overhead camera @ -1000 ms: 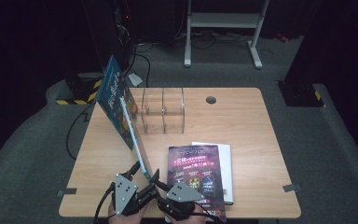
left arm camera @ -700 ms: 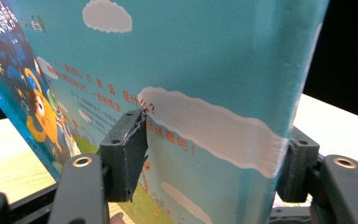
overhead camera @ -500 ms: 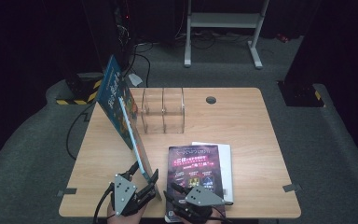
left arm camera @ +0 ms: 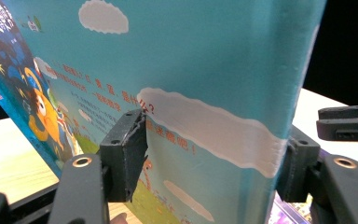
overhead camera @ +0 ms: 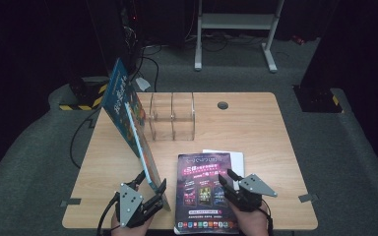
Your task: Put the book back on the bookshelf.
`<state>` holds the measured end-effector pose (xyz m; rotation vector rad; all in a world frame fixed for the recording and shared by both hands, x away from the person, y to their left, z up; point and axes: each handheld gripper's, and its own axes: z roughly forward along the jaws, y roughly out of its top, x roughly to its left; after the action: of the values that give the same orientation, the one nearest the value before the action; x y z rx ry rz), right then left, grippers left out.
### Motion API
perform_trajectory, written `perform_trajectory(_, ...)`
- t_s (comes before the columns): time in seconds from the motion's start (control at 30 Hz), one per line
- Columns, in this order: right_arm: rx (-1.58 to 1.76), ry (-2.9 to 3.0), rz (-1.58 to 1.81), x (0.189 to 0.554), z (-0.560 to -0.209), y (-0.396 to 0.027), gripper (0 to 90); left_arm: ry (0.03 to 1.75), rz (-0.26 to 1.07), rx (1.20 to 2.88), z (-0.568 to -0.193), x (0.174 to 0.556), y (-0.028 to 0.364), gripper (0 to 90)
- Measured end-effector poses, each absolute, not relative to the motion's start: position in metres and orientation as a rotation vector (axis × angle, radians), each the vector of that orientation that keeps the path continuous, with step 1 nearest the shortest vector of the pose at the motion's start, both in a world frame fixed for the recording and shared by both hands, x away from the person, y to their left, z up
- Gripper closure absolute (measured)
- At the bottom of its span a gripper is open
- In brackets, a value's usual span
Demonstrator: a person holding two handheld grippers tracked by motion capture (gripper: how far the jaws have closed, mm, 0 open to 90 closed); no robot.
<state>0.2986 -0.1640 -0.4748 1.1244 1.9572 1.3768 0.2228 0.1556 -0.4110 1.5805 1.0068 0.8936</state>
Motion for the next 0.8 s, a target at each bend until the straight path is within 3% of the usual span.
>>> perform_trajectory(0.8,1.211,1.924,1.363,0.312,-0.478,-0.184,58.9,1.001,0.916,1.612,-0.408,0.218,0.170,49.0)
